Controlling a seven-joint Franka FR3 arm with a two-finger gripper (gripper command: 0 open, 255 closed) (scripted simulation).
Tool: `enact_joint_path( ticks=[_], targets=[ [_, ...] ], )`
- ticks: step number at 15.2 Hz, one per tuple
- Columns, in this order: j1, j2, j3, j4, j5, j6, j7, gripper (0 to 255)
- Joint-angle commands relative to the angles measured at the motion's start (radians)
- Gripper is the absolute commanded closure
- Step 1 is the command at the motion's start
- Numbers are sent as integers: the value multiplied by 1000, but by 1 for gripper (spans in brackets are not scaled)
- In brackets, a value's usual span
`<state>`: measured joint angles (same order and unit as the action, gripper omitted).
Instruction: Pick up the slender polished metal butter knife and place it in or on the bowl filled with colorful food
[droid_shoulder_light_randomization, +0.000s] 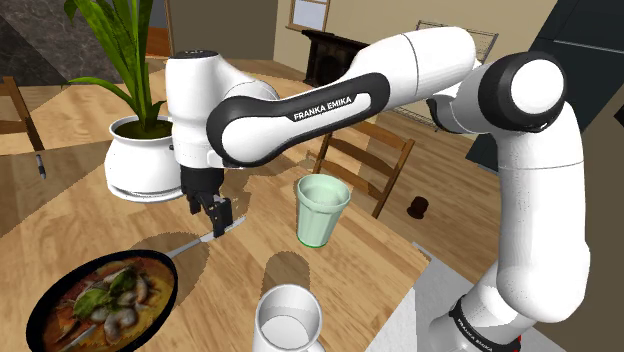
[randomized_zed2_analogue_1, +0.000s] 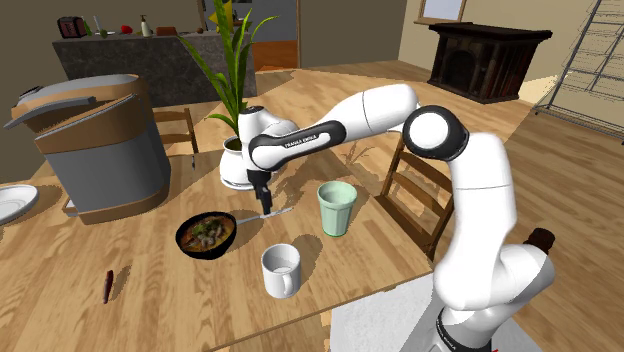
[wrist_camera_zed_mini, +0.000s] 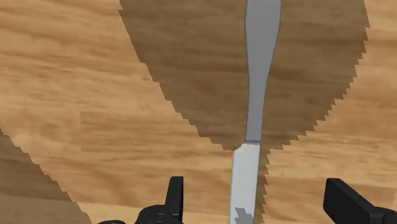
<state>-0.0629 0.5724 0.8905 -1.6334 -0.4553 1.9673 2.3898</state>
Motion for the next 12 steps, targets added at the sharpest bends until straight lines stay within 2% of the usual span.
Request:
enact_joint_path(
  ticks=[1,7,12],
  targets=[
    [18,24,-17,14,-14,8,21,0],
    [28,55,-39,-18,-42,63,38,0],
    [28,55,-39,-18,-42,63,38,0]
  ],
)
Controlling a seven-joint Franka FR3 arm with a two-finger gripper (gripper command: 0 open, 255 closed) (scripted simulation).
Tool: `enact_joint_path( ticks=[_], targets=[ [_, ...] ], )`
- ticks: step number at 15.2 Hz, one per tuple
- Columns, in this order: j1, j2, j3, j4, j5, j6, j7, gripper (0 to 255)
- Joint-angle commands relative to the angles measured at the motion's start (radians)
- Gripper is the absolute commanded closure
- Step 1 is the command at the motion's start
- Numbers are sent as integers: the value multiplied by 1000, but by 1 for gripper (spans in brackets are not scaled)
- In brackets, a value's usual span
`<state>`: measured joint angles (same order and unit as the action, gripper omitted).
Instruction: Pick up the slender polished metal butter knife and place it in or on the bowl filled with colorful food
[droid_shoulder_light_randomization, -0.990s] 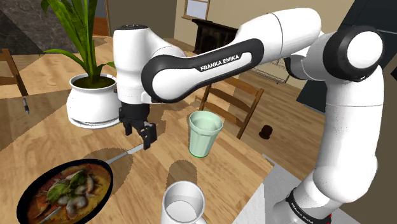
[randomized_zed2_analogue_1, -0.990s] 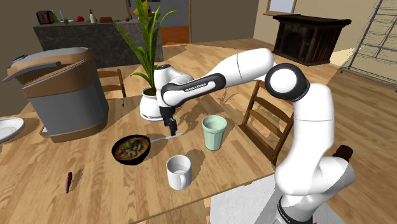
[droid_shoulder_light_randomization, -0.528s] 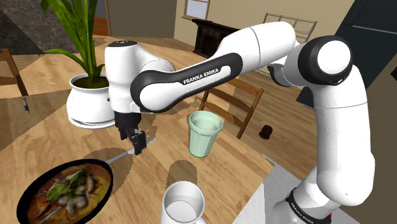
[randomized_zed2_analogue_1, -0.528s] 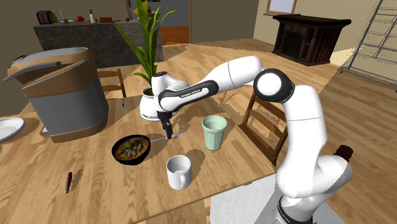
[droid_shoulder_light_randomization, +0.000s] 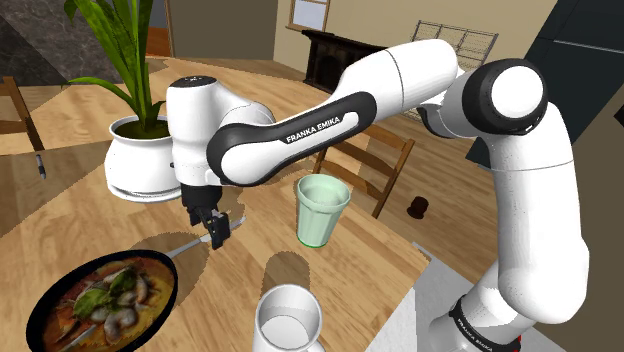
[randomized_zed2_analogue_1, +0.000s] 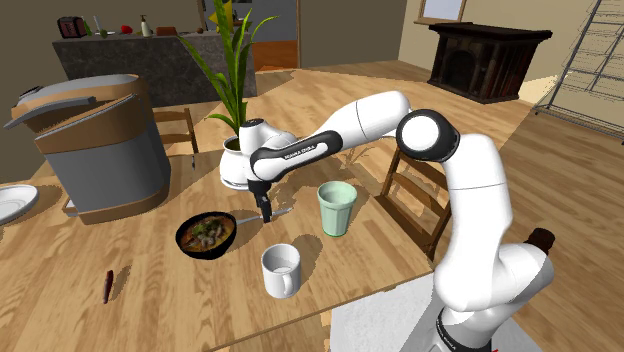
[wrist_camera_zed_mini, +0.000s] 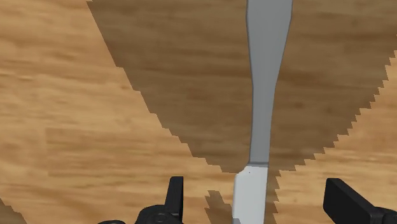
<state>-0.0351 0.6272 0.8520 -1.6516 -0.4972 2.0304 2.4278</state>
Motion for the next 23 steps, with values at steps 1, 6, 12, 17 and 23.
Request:
enact_joint_path(
  ticks=[1,6,12,17,23],
  targets=[
    [0,0,0,0,0,0,0,0],
    [0,0,0,0,0,0,0,255],
    [0,0,0,0,0,0,0,255],
    [-9,-28,19,27,25,-48,-15,255],
    [-15,-58,39,67,52,-110,-31,255]
  ],
)
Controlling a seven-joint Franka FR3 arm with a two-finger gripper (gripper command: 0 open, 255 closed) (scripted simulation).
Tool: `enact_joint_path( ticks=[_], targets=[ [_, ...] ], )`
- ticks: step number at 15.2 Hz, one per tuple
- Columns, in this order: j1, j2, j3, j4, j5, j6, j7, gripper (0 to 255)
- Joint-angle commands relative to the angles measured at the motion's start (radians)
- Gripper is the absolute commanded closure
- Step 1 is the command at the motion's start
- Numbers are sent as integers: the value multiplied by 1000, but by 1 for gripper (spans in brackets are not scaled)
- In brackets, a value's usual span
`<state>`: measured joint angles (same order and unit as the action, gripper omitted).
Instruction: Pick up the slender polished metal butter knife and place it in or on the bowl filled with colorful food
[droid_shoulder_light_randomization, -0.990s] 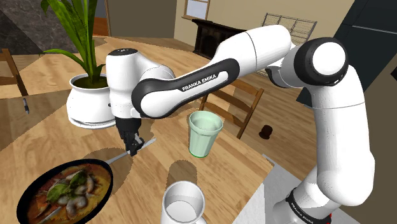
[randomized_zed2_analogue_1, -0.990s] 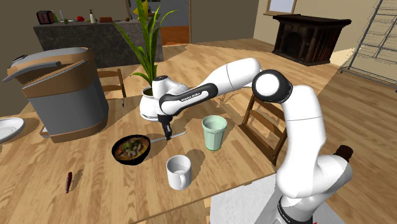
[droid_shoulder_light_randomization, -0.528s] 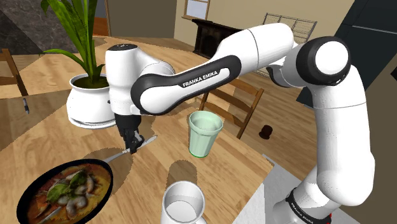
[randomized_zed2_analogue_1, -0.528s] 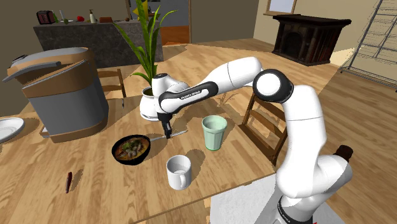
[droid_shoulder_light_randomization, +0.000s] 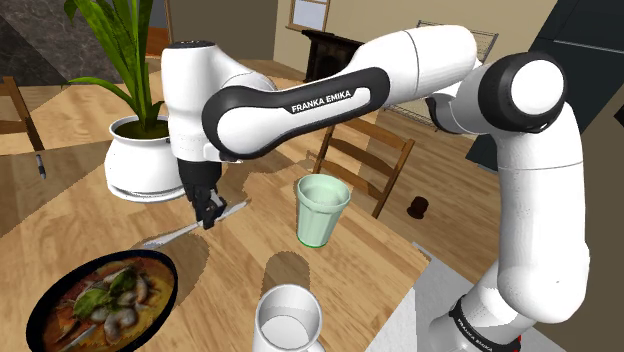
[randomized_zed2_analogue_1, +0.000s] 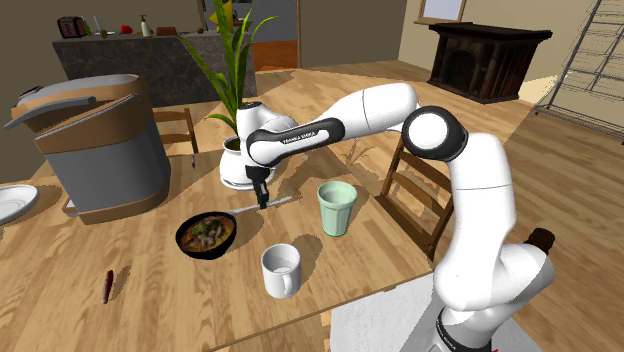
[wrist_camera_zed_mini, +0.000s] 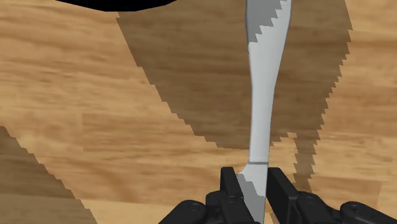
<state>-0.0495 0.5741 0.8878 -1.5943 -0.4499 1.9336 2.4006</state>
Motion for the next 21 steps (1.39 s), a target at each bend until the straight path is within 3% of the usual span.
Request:
enact_joint_path(
  ticks=[1,21],
  targets=[
    [-1,-9,6,18,9,-24,-6,255],
    [31,-54,37,239,57,-265,-45,255]
  ],
)
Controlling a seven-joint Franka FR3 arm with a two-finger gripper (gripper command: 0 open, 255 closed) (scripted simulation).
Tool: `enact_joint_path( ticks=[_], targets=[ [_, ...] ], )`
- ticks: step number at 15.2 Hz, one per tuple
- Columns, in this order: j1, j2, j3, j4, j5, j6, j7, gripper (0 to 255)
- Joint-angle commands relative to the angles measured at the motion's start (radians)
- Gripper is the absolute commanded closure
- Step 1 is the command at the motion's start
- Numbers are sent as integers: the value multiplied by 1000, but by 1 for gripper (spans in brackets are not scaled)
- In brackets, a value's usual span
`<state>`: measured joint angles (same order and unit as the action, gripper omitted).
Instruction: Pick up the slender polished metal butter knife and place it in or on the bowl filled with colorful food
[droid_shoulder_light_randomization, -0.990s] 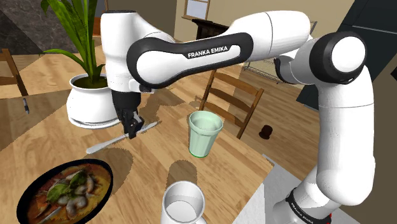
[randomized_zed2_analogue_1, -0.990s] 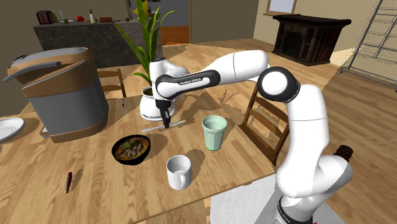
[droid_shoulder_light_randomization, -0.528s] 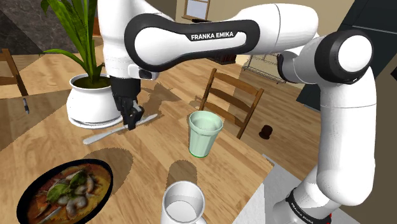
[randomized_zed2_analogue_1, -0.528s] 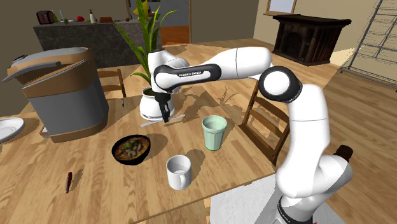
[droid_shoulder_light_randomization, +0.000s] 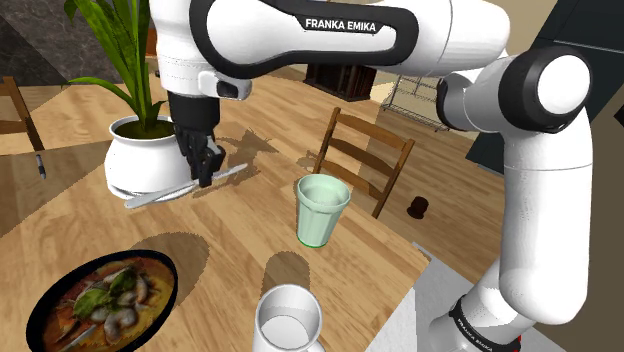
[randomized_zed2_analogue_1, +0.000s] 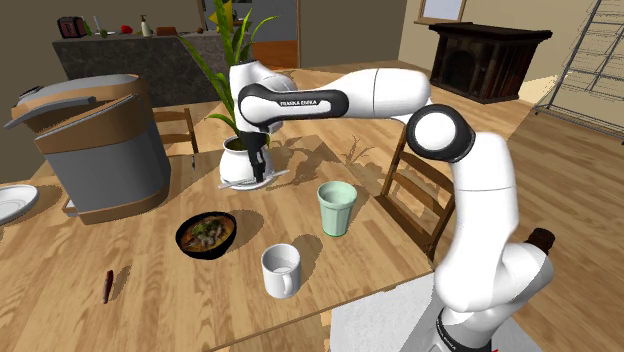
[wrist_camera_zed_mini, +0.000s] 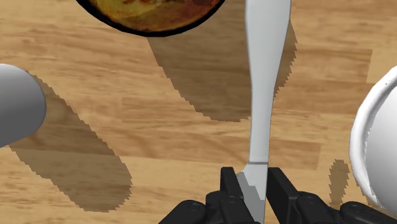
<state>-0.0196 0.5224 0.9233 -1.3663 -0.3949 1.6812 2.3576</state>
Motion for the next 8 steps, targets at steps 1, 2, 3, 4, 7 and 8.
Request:
enact_joint_path(
  ticks=[1,2,3,4,7,8],
  targets=[
    [2,-3,1,16,3,-17,-3,255],
    [27,5,1,29,-3,-24,18,255],
    [53,13,1,43,-8,-31,38,255],
    [80,23,0,59,-15,-39,59,255],
    [168,57,-6,118,-37,-66,118,255],
    [199,70,-10,141,-45,-77,137,255]
  ],
)
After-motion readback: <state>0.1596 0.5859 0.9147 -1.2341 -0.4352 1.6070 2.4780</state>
